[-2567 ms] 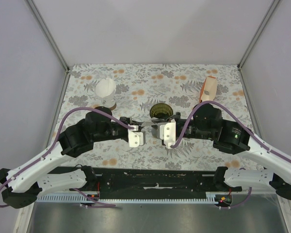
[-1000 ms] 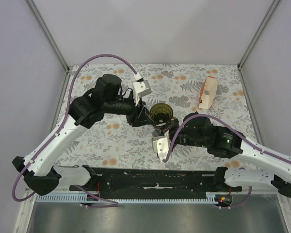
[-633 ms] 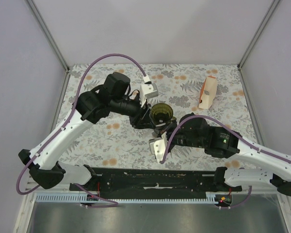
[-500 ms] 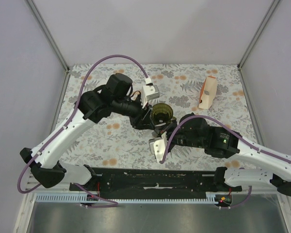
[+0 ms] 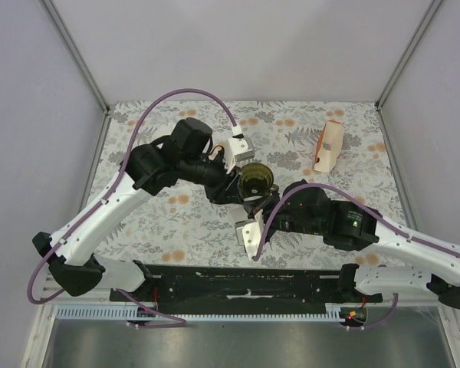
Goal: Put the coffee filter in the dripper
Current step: Place the coffee filter in the coffee dripper.
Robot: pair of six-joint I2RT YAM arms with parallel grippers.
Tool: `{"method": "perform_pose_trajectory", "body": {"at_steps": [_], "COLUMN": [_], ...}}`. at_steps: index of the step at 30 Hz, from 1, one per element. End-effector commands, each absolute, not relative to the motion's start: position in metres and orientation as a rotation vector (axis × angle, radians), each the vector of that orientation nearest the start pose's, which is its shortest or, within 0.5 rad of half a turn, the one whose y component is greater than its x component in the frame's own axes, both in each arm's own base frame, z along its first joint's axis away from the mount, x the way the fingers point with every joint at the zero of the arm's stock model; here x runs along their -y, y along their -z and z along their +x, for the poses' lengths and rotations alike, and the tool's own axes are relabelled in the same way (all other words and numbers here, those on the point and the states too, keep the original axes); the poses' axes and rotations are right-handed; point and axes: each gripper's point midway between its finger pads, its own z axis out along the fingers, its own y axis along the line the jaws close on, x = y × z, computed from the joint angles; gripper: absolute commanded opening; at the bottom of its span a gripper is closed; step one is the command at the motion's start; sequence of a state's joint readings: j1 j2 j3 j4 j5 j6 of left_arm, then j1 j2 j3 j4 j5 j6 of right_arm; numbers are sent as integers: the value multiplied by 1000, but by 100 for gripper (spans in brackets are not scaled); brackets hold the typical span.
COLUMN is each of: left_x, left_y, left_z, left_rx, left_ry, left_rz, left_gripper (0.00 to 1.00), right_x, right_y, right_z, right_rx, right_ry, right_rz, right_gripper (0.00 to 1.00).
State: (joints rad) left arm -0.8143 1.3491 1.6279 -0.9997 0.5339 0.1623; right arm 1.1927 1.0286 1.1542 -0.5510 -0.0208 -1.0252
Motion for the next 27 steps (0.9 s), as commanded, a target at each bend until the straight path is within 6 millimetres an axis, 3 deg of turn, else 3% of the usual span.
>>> {"method": "perform_pose_trajectory", "body": {"at_steps": [1,9,17,20,24,27], "left_x": [301,299,299,299,292,297], "left_y": [-323,-318,-302,-303,-311,-315], "left_z": [151,151,158,164,195,185], "left_rx": [-1857,-1890,-1900,-1906,-1927,-1912], "left_ry": [1000,984,836,791,621,699], "left_rz": [1416,1415,1470,1447,1319,1337], "left_gripper": [39,39,37,36,31,32], "right_x": [-302,-303,-304,-304,-304,-305], "right_y": [-326,-331,-333,-333,-333,-335], "right_z": [158,166,169,170,167,165], "right_rx": [-833,-841,-845,-846,-836,-827], "right_ry": [-65,16,40,47,38,28], "right_rz": [-1779,-1773,-1772,-1770,-1773,-1773], "right_gripper": [0,0,0,0,0,0]}}
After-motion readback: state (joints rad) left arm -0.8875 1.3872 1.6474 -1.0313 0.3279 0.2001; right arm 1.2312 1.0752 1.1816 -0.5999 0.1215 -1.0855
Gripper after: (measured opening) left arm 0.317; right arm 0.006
